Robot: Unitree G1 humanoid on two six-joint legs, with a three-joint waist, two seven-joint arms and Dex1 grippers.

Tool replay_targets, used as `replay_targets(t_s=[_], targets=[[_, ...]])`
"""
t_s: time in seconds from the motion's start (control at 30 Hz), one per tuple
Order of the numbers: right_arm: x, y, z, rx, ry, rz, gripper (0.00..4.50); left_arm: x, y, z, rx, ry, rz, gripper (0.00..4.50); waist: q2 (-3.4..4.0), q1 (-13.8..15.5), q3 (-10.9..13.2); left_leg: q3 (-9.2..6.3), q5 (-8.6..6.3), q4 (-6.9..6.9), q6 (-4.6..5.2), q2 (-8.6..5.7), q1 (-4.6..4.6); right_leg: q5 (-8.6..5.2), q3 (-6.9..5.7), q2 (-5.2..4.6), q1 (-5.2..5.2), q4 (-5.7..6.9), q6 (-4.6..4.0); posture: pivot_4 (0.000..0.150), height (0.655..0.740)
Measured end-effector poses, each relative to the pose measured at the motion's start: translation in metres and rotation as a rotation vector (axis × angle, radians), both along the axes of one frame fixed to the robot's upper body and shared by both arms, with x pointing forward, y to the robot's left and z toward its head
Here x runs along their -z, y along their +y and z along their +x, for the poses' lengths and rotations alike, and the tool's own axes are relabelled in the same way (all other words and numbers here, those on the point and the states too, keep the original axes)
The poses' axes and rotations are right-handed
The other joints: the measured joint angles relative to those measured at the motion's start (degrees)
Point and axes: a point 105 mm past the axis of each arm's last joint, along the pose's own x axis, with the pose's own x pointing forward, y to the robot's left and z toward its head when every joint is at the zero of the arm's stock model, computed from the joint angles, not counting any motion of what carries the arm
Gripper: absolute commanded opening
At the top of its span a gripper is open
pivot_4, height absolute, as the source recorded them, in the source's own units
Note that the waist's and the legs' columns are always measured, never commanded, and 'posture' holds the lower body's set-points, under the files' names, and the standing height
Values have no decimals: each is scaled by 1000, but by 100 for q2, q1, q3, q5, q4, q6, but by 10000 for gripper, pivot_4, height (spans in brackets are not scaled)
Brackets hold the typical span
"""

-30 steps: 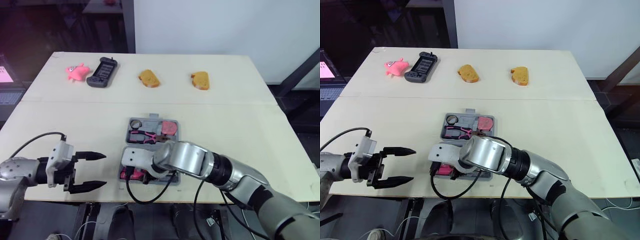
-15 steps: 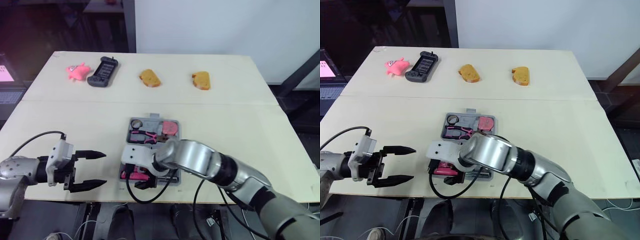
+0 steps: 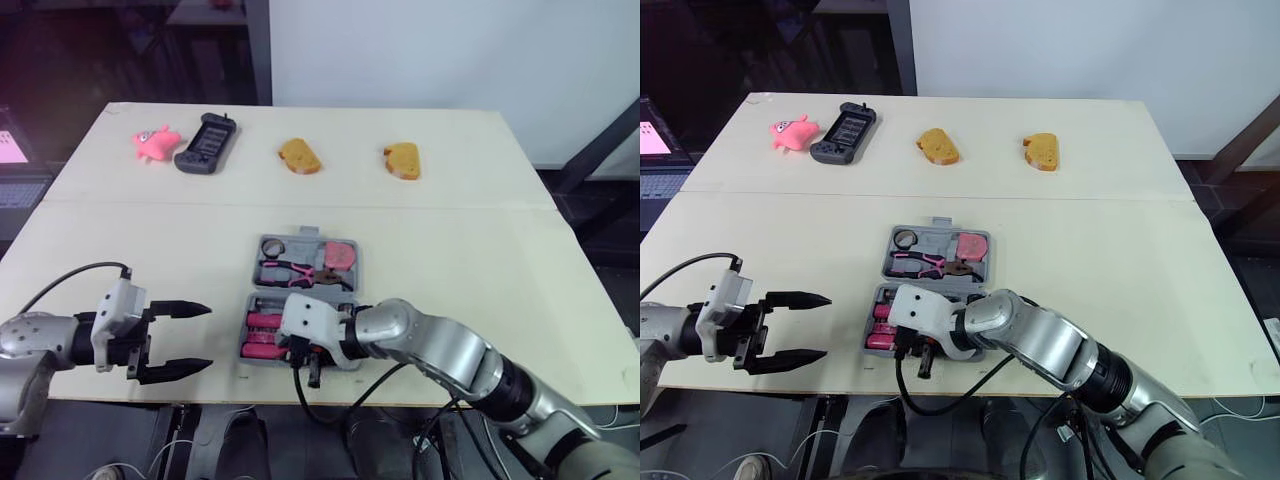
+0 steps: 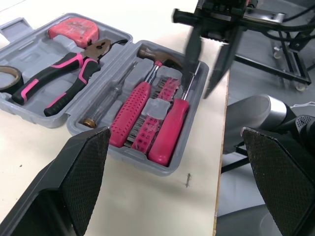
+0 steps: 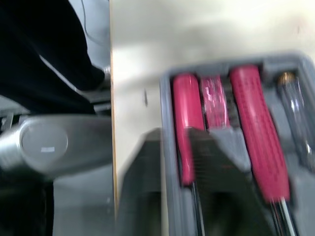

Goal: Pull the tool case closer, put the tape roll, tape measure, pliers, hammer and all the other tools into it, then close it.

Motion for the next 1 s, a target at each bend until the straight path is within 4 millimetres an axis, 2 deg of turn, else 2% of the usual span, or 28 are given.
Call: replay_targets(t_s=[0.37, 0.6, 0.87, 1.0], targets=[[16, -6, 10, 57, -1, -38, 629, -1, 0, 1, 3, -5, 1, 45000, 0, -1, 0, -1, 1, 3, -2, 0, 0, 0, 0, 0, 2, 0, 0, 1500, 7395], [34, -13, 7, 66, 28, -115, 629, -1, 0, 1, 2, -5, 1, 45000, 0, 2, 0, -2, 1, 3, -2, 0, 0, 0, 0, 0, 3, 0, 0, 1500, 7395], [37, -15, 8, 101, 64, -116, 629, -1, 0, 1, 1, -4, 1, 45000, -2, 4, -2, -2, 2, 11, -4, 0, 9, -1, 0, 0, 18, 0, -3, 1500, 7395], [33, -12, 4, 62, 78, -69, 629, -1, 0, 1, 0, -5, 1, 45000, -2, 4, -2, -2, 3, 12, -5, 0, 9, 0, 0, 0, 18, 0, -2, 1500, 7395]])
